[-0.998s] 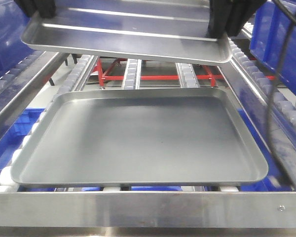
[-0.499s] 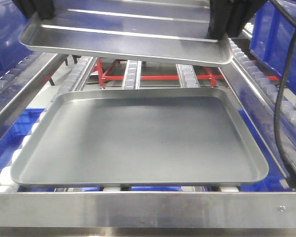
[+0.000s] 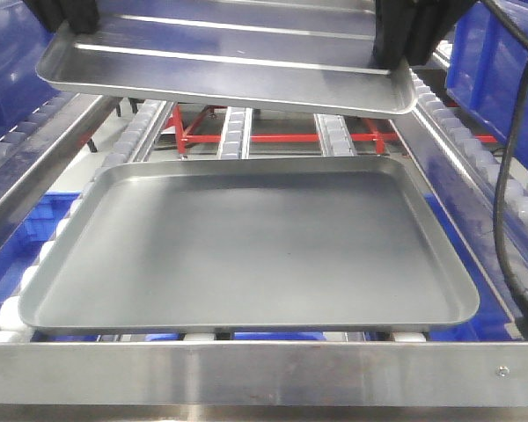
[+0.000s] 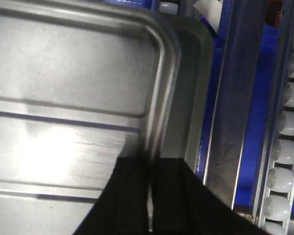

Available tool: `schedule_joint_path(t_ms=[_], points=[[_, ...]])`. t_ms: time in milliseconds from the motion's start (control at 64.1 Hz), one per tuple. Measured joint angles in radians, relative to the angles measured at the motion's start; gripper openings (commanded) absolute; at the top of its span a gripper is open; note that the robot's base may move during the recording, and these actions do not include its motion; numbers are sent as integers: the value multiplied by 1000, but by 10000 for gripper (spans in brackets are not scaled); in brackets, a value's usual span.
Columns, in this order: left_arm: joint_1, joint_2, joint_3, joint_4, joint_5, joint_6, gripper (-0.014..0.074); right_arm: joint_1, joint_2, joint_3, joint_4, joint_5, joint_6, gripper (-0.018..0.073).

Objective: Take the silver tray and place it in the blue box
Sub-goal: 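Lift the top silver tray off the stack with both grippers, then hold the tray with both grippers while the base drives to the blue bins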

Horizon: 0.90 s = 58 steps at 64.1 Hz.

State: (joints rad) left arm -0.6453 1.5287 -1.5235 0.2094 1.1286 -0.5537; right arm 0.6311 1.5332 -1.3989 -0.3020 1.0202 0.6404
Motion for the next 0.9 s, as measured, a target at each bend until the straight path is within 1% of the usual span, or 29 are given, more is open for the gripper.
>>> schedule_joint_path(t_ms=[905], points=[[0, 0, 0, 0, 0, 0, -97, 0, 0, 0, 0, 0, 0, 56]])
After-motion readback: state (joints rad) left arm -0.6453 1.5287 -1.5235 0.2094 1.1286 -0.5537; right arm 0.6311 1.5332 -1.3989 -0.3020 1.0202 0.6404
